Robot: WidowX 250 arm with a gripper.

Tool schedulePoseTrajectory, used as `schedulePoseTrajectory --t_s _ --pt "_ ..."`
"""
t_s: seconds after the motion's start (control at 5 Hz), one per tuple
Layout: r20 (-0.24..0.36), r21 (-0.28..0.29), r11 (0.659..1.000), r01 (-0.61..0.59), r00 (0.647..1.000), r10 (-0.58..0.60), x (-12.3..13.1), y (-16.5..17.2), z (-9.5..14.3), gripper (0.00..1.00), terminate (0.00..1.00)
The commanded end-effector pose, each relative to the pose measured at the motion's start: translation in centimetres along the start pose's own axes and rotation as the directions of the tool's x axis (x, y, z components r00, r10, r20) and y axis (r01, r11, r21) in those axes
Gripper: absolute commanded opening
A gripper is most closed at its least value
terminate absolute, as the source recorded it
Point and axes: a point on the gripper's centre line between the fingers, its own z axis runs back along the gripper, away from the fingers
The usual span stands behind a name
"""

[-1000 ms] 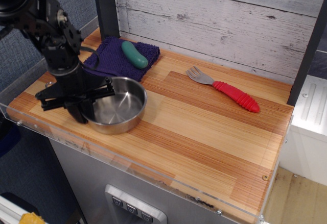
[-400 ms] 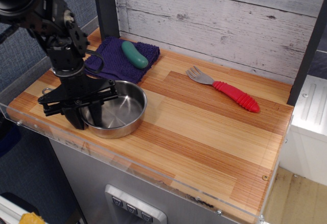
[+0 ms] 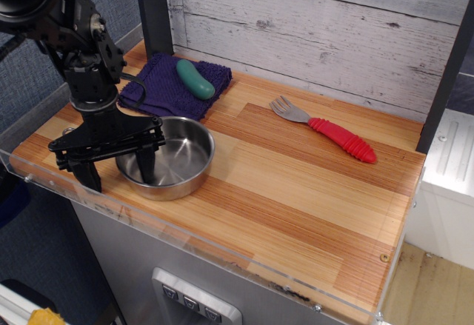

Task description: Move the pot to the bottom of the cloth.

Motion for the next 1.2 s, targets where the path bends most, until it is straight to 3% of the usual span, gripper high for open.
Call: schedulePoseTrajectory --t_s 0.0,0.4,0.8,1.0 --pt "0.109 -0.067 0.998 0.010 0.994 -0.003 0.2 0.3 5.1 1.00 0.00" --pt "0.233 -0.136 0.991 0.007 0.972 0.026 0.0 2.7 10.1 1.00 0.00" --pt "0.233 -0.136 0.991 0.007 0.972 0.026 0.0 2.7 10.1 1.00 0.00" --pt "0.233 -0.136 0.991 0.007 0.972 0.026 0.0 2.7 10.1 1.00 1.00"
